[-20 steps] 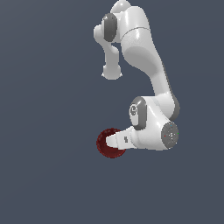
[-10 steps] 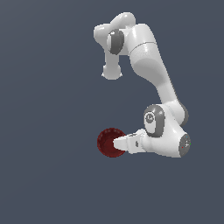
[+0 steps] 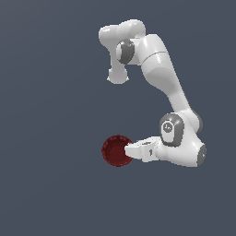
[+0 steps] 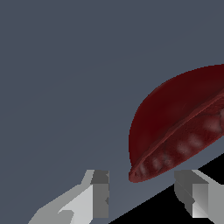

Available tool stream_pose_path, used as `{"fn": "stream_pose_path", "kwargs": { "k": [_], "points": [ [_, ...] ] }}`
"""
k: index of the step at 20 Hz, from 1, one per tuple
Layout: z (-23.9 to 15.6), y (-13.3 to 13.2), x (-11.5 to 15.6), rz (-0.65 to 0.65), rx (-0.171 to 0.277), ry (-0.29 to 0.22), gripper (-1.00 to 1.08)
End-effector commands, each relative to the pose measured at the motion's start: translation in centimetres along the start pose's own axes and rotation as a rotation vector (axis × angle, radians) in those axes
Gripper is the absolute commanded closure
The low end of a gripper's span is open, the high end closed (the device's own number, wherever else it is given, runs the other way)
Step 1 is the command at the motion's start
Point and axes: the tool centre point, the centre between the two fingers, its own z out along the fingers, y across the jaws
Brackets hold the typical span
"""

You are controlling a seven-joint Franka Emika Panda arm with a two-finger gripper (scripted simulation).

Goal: Pick up the object and move it to a goal position.

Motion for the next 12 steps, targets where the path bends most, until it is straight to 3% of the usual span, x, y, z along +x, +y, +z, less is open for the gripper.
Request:
{"fn": "stream_pose_path", "kwargs": {
  "k": [1, 12],
  "points": [
    [-0.03, -0.17, -0.05, 0.0, -0.01, -0.009, -0.2],
    [0.26, -0.25, -0.08, -0.001, -0.011, -0.01, -0.2]
  ]
}}
